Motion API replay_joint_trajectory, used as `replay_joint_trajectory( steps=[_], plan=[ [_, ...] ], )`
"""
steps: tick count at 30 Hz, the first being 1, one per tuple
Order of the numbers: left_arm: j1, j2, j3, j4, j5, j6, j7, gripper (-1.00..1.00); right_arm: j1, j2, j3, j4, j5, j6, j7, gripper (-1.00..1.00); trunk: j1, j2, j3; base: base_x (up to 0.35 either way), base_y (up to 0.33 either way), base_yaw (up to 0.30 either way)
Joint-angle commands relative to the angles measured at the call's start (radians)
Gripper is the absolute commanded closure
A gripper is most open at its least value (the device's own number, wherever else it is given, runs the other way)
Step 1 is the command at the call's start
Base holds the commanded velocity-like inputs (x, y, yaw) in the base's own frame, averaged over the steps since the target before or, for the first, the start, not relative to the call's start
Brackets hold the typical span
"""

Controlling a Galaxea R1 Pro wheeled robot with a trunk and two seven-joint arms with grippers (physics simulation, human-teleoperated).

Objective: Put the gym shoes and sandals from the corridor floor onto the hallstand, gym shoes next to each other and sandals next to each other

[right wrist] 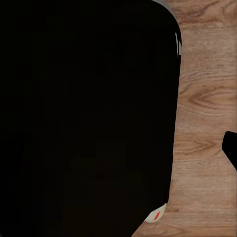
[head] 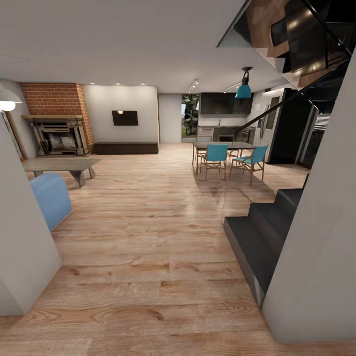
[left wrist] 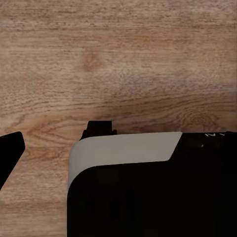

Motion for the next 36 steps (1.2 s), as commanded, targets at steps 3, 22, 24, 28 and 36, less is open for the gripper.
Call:
replay_joint_trajectory(
  steps=[3, 22, 24, 28, 36],
  plan=[
    [0.0, 0.0, 0.0, 0.0, 0.0, 0.0, 0.0, -1.0, 0.0, 0.0, 0.0, 0.0, 0.0, 0.0, 0.0, -1.0, 0.0, 0.0, 0.0, 0.002, 0.003, 0.0],
    [0.0, 0.0, 0.0, -0.002, 0.0, 0.0, 0.0, -1.0, 0.0, 0.0, 0.0, 0.0, 0.0, 0.0, 0.0, -1.0, 0.0, 0.0, 0.0, 0.114, 0.25, 0.0],
    [0.0, 0.0, 0.0, -0.002, 0.0, 0.0, 0.0, -1.0, 0.0, 0.0, 0.0, 0.0, 0.0, 0.0, 0.0, -1.0, 0.0, 0.0, 0.0, 0.026, 0.259, 0.0],
    [0.0, 0.0, 0.0, -0.002, 0.0, 0.0, -0.001, -1.0, 0.0, 0.0, 0.0, -0.001, 0.0, 0.0, 0.0, -1.0, 0.0, 0.0, 0.0, 0.01, 0.255, -0.014],
    [0.0, 0.0, 0.0, -0.002, 0.0, 0.0, -0.001, -1.0, 0.0, 0.0, 0.0, -0.002, 0.0, 0.0, 0.0, -1.0, 0.0, 0.0, 0.0, 0.002, 0.253, -0.186]
  ],
)
